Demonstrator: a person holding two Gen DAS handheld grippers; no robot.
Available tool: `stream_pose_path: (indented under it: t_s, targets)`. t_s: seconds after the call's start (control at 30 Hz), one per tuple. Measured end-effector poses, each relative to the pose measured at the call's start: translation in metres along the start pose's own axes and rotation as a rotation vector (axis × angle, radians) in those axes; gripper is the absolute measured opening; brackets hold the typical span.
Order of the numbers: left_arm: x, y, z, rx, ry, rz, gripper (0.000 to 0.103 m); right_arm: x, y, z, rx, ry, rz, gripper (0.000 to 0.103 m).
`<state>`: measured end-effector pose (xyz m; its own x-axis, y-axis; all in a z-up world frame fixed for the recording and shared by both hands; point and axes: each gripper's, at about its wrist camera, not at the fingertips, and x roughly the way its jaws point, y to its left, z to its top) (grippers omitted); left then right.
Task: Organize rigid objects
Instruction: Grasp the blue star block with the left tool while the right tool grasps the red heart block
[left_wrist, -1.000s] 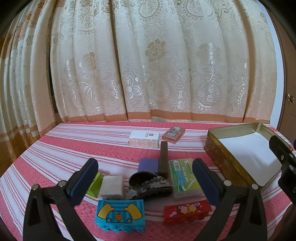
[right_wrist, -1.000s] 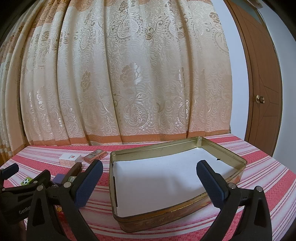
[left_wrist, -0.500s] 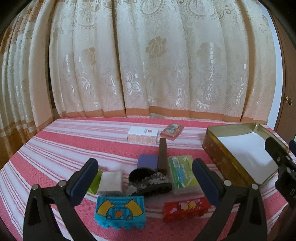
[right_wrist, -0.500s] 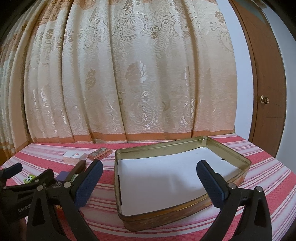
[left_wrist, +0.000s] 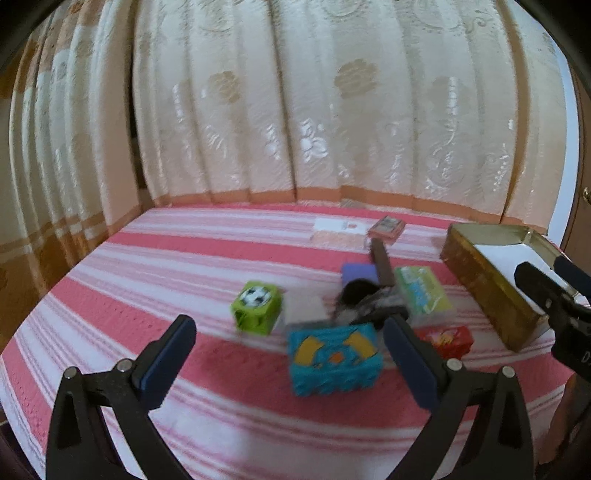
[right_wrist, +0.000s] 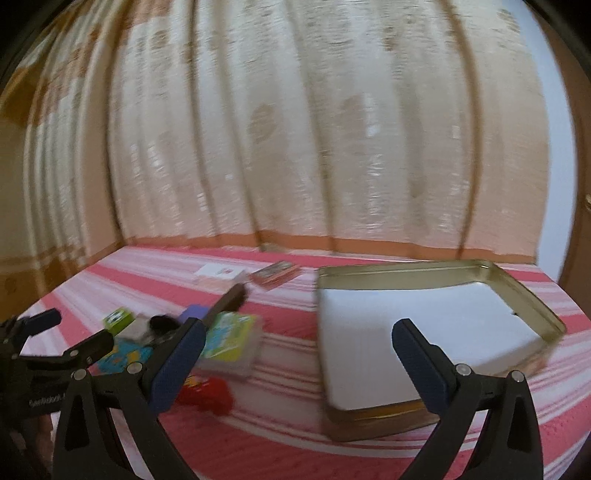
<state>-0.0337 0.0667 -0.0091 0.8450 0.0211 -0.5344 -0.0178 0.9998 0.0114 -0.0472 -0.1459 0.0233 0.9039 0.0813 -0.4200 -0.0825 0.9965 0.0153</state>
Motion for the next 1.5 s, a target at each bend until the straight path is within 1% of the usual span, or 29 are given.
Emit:
stream_pose_path:
  t_s: [0.1, 0.13, 0.27, 0.3, 0.33, 0.37, 0.43, 0.5, 0.53, 0.6, 0.63, 0.67, 0.7, 0.8, 0.87, 0.97, 1.07, 1.23, 1.27, 1.33, 1.43, 1.5]
  targets:
    - [0.000, 0.012, -0.007, -0.014, 0.050, -0.003, 0.102, 0.009, 0.016, -0.001, -0.056, 0.055, 0.058, 0.101]
    - [0.000, 0.017, -0.009, -0.020, 0.062, -0.004, 0.102, 0.013, 0.022, -0.001, -0.076, 0.081, 0.084, 0.099]
    - [-0.001, 0.031, -0.015, -0.040, 0.090, 0.013, 0.102, 0.029, 0.037, -0.004, -0.113, 0.172, 0.165, 0.096]
    - [-0.001, 0.033, -0.015, -0.048, 0.093, 0.010, 0.102, 0.033, 0.042, -0.005, -0.128, 0.196, 0.178, 0.095]
    - [0.001, 0.036, -0.016, -0.057, 0.101, 0.003, 0.102, 0.038, 0.048, -0.006, -0.146, 0.224, 0.188, 0.090]
    - [0.002, 0.037, -0.016, -0.063, 0.110, -0.004, 0.102, 0.043, 0.054, -0.008, -0.163, 0.255, 0.202, 0.088]
    - [0.004, 0.037, -0.017, -0.063, 0.128, -0.019, 0.102, 0.052, 0.063, -0.012, -0.190, 0.310, 0.232, 0.088]
    - [0.004, 0.035, -0.018, -0.052, 0.139, -0.023, 0.102, 0.062, 0.070, -0.016, -0.219, 0.366, 0.237, 0.086]
    - [0.004, 0.034, -0.018, -0.046, 0.139, -0.022, 0.102, 0.066, 0.072, -0.018, -0.227, 0.389, 0.238, 0.082]
    - [0.004, 0.033, -0.018, -0.041, 0.139, -0.021, 0.102, 0.074, 0.074, -0.021, -0.228, 0.436, 0.251, 0.078]
    - [0.005, 0.032, -0.017, -0.039, 0.141, -0.021, 0.102, 0.077, 0.074, -0.022, -0.223, 0.454, 0.259, 0.071]
    - [0.006, 0.031, -0.016, -0.038, 0.145, -0.025, 0.102, 0.081, 0.073, -0.024, -0.218, 0.477, 0.271, 0.066]
    - [0.007, 0.029, -0.016, -0.036, 0.151, -0.035, 0.102, 0.084, 0.071, -0.025, -0.205, 0.492, 0.283, 0.066]
    - [0.010, 0.022, -0.013, -0.032, 0.164, -0.058, 0.102, 0.081, 0.067, -0.024, -0.185, 0.487, 0.336, 0.066]
    - [0.011, 0.016, -0.012, -0.026, 0.166, -0.068, 0.102, 0.077, 0.066, -0.024, -0.188, 0.471, 0.336, 0.066]
    - [0.013, 0.008, -0.008, -0.024, 0.167, -0.093, 0.102, 0.065, 0.057, -0.019, -0.168, 0.410, 0.336, 0.066]
    - [0.019, -0.002, -0.005, -0.034, 0.181, -0.128, 0.102, 0.048, 0.042, -0.012, -0.160, 0.314, 0.293, 0.066]
    - [0.032, -0.021, -0.001, -0.029, 0.202, -0.130, 0.102, 0.031, 0.010, 0.002, -0.091, 0.200, 0.235, 0.066]
    - [0.036, -0.024, 0.000, -0.027, 0.211, -0.130, 0.100, 0.029, 0.003, 0.005, -0.073, 0.181, 0.220, 0.066]
    - [0.043, -0.029, 0.001, -0.017, 0.230, -0.112, 0.082, 0.027, -0.007, 0.008, -0.046, 0.162, 0.195, 0.066]
    - [0.054, -0.031, -0.003, -0.019, 0.274, -0.085, 0.073, 0.026, -0.017, 0.012, -0.002, 0.155, 0.183, 0.066]
    - [0.060, -0.026, -0.004, -0.050, 0.309, -0.089, 0.067, 0.025, -0.019, 0.014, 0.008, 0.145, 0.186, 0.066]
